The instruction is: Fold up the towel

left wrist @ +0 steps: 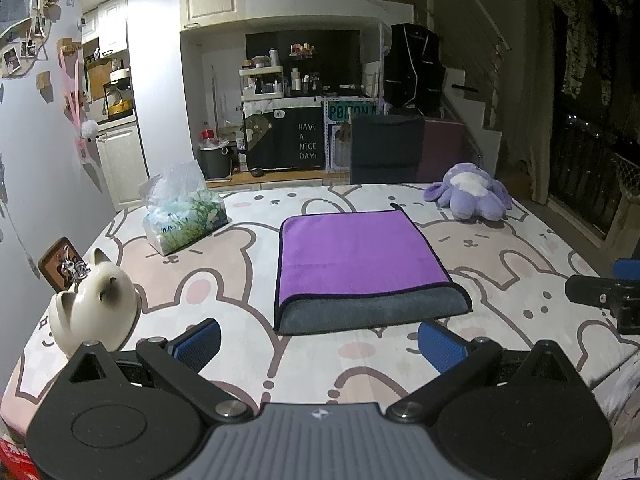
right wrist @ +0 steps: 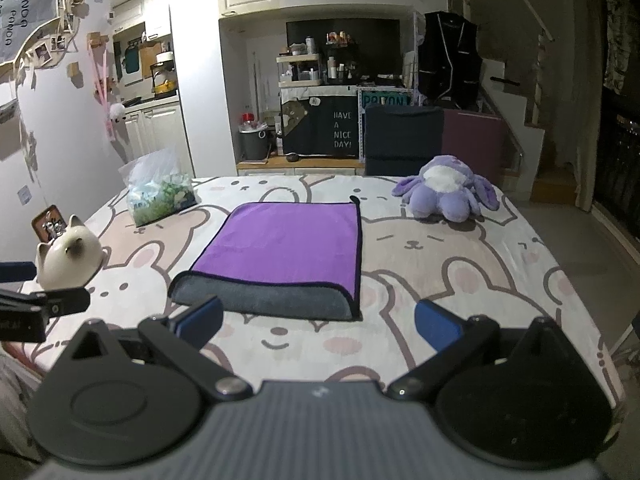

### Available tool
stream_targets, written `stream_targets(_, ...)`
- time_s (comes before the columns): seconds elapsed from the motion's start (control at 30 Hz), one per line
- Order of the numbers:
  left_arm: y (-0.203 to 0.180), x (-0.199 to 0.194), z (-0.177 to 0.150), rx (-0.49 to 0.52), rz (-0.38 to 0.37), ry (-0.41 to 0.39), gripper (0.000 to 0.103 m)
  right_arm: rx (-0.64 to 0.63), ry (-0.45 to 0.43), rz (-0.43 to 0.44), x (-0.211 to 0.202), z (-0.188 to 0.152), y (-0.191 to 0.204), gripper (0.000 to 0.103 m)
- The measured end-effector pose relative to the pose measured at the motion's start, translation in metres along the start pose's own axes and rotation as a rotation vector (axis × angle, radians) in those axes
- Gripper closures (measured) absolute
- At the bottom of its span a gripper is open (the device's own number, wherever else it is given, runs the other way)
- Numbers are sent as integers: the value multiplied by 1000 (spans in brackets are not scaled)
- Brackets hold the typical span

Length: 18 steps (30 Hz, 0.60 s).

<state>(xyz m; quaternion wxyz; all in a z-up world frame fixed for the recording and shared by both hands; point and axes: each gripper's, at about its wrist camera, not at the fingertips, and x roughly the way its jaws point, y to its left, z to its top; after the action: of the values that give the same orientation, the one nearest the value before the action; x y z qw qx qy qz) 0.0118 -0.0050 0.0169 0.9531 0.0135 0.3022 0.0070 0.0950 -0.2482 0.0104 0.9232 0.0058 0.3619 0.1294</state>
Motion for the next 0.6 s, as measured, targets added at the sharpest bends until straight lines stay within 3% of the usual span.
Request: stream_targets(0.6,5,13,44,29,18,-41,0,-69,-84,-39,2,23,2,0)
